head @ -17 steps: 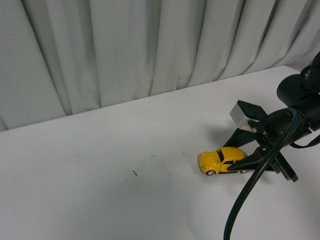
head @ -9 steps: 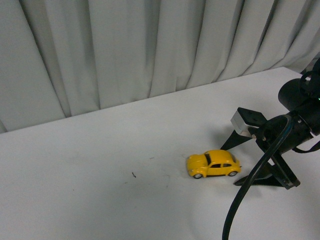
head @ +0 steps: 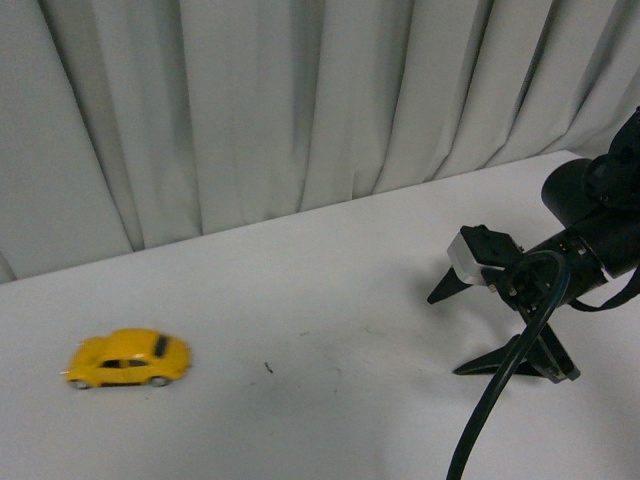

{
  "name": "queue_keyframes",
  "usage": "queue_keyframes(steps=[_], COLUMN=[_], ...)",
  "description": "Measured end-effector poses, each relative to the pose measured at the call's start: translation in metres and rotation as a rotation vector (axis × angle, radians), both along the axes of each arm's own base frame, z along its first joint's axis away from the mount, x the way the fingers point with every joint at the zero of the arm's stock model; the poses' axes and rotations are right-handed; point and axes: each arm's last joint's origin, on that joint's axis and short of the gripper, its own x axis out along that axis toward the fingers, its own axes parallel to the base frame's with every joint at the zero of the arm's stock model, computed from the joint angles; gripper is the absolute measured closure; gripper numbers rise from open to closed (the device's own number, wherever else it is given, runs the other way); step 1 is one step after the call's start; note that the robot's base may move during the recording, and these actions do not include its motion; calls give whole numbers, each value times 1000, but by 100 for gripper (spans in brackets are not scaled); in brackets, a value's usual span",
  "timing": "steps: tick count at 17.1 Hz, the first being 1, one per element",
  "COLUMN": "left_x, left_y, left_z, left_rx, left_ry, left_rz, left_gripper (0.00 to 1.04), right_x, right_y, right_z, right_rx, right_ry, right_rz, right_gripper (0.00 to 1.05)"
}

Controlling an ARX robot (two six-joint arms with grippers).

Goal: Wind up and store yellow beetle toy

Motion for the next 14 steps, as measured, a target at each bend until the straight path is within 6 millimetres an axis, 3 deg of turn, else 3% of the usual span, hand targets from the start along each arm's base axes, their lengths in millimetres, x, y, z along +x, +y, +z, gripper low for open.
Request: queue_keyframes(steps=[4, 5, 9, 10, 11, 12, 13, 14], left_x=[0, 0, 0, 0, 0, 0, 0, 0], left_y=[0, 0, 0, 0, 0, 0, 0, 0], left_z=[0, 0, 0, 0, 0, 0, 0, 0], left_rx=[0, 0, 0, 0, 0, 0, 0, 0], left_ry=[0, 0, 0, 0, -1, 0, 0, 0], left_rz=[0, 1, 0, 1, -1, 0, 0, 1], left_gripper=[7, 7, 7, 7, 7, 7, 7, 7], right_x=[5, 6, -3, 1, -14, -50, -71, -78], right_y=[26, 29, 27, 31, 47, 74, 89, 96], right_z=[63, 70, 64, 52, 36, 25, 49, 90], right_rx=[63, 101, 132, -19, -112, -67, 69, 250], right_ry=[-297, -312, -231, -355, -348, -292, -400, -588], right_rz=[13, 2, -49, -148, -378, -626, -836, -958], right_gripper=[7, 7, 7, 14, 25, 37, 50, 61])
